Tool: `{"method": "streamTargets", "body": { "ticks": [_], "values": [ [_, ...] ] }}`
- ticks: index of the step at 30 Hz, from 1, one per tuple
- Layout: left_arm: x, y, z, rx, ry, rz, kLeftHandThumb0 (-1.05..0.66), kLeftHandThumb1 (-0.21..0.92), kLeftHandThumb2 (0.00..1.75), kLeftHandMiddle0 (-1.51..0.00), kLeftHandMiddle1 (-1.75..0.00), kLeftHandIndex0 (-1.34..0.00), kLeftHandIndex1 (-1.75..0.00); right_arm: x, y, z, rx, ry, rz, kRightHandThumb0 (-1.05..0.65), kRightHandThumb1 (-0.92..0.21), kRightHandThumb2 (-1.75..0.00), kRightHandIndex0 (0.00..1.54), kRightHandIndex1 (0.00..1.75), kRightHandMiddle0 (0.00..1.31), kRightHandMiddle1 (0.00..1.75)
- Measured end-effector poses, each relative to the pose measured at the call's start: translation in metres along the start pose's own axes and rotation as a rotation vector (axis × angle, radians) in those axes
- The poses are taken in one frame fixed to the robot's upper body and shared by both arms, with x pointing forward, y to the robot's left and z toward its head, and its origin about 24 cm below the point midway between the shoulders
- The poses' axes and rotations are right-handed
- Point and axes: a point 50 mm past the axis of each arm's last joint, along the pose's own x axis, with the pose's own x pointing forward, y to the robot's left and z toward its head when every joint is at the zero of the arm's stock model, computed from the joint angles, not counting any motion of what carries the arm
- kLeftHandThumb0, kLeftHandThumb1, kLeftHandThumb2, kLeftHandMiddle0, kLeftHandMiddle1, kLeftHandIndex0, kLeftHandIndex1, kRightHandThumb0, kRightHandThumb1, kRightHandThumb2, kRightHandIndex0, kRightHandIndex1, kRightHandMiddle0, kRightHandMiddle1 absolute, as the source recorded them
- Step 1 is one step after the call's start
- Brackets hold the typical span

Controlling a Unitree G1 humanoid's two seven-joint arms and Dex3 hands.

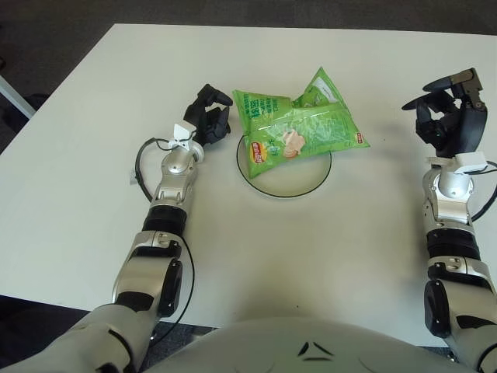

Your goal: Put the snack into the plate.

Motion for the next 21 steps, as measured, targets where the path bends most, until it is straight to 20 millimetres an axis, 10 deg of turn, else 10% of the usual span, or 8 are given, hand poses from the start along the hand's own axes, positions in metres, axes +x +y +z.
{"method": "streamTargets", "body": {
  "ticks": [21],
  "values": [
    [0.0021, -0.0001, 0.0008, -0.002, -0.01, -0.014, -0.36, 0.79, 0.68, -0.79, -1.75, -0.28, -1.75, -0.0042, -0.0001, -0.0001, 0.142, 0.113, 0.024, -0.35, -0.92, -0.48, 0.76, 1.58, 0.24, 1.72]
  ]
}}
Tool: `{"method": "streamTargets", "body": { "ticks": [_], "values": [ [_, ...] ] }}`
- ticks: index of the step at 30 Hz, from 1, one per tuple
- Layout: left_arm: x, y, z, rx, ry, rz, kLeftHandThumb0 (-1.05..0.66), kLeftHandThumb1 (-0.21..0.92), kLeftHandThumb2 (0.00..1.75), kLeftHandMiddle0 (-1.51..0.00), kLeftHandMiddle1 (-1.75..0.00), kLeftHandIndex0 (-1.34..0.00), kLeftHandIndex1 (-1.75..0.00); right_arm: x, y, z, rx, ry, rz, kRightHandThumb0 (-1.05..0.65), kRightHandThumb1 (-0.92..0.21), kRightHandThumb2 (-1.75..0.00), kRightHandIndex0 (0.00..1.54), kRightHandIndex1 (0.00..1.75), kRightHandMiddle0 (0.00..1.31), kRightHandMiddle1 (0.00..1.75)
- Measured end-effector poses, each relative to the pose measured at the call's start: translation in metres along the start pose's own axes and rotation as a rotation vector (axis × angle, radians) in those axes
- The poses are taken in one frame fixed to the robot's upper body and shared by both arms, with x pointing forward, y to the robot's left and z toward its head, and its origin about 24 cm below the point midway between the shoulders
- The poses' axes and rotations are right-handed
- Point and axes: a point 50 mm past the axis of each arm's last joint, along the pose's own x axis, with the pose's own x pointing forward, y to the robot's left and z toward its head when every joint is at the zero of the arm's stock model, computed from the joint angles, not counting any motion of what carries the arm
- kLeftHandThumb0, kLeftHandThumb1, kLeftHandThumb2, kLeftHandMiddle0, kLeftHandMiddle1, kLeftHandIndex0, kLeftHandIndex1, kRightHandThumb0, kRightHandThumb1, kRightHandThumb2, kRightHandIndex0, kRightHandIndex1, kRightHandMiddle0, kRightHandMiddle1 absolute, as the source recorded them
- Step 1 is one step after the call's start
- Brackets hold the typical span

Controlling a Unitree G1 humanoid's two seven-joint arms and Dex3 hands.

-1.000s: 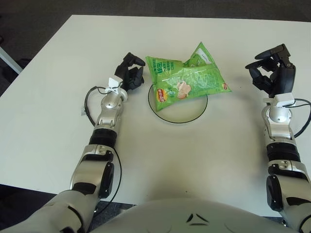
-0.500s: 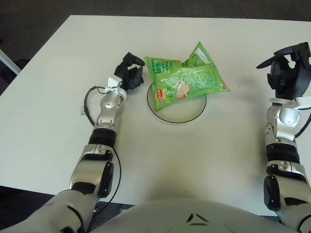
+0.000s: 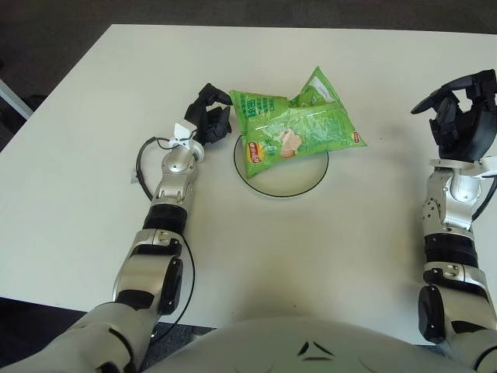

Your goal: Put the snack into the plate.

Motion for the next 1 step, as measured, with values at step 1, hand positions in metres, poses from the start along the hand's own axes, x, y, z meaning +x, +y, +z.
{"method": "streamTargets", "body": {
  "ticks": [1],
  "values": [
    [0.0001, 0.0, 0.0001, 0.0, -0.001, 0.0, -0.36, 0.79, 0.68, -0.79, -1.75, -0.28, -1.75, -0.001, 0.0005, -0.0019, 0.002, 0.03, 0.003, -0.35, -0.92, -0.49, 0.76, 1.58, 0.24, 1.72]
  ]
}}
